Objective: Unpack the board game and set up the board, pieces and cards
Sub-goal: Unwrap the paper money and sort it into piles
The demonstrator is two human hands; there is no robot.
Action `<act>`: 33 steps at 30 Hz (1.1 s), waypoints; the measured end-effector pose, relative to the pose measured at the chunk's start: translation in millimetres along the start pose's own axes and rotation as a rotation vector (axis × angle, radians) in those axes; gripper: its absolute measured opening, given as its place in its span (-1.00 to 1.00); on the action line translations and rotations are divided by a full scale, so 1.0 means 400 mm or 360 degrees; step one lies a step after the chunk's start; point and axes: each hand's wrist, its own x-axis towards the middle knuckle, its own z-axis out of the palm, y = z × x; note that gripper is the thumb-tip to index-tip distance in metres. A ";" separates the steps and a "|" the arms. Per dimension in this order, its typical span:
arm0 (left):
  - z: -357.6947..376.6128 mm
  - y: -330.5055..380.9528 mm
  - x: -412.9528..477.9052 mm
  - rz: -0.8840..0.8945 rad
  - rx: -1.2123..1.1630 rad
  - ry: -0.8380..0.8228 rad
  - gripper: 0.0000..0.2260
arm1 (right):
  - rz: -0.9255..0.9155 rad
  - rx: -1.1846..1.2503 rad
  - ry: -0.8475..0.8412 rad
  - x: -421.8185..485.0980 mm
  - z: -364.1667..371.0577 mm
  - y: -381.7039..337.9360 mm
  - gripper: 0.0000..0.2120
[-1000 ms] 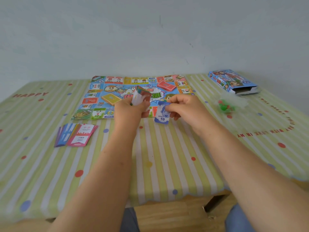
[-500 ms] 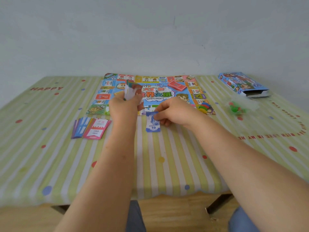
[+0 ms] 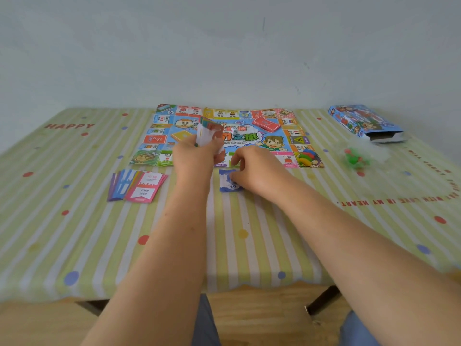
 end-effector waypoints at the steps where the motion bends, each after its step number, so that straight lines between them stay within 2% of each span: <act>1: 0.000 -0.001 0.000 -0.0010 -0.0007 -0.0011 -0.93 | 0.0002 0.0034 0.0018 0.000 -0.002 0.004 -0.78; 4: 0.003 -0.001 0.000 -0.0056 -0.0053 -0.0067 -0.92 | 0.0015 0.0301 0.0181 0.001 -0.019 0.022 -0.88; 7: 0.007 -0.001 0.000 -0.0178 -0.0164 -0.0188 -0.92 | 0.0109 0.0710 0.0405 -0.001 -0.039 0.046 -0.88; 10: 0.014 -0.003 -0.002 -0.0232 -0.0158 -0.0319 -0.92 | 0.0253 0.1109 0.0459 -0.009 -0.053 0.079 -0.93; 12: 0.019 -0.003 -0.004 -0.0239 -0.0141 -0.0405 -0.92 | 0.0294 0.1234 0.0431 -0.012 -0.060 0.096 -0.96; 16: 0.028 -0.010 -0.009 -0.0225 -0.0027 -0.0572 -0.92 | 0.0275 0.1343 0.0387 -0.011 -0.068 0.104 -0.96; 22: 0.032 -0.018 -0.008 -0.0207 0.0094 -0.0737 -0.78 | 0.0216 0.1332 0.0237 -0.013 -0.066 0.095 -0.94; 33: 0.040 -0.003 -0.013 -0.0327 -0.0040 -0.0771 -0.84 | 0.0263 0.1360 0.0288 -0.009 -0.068 0.105 -0.97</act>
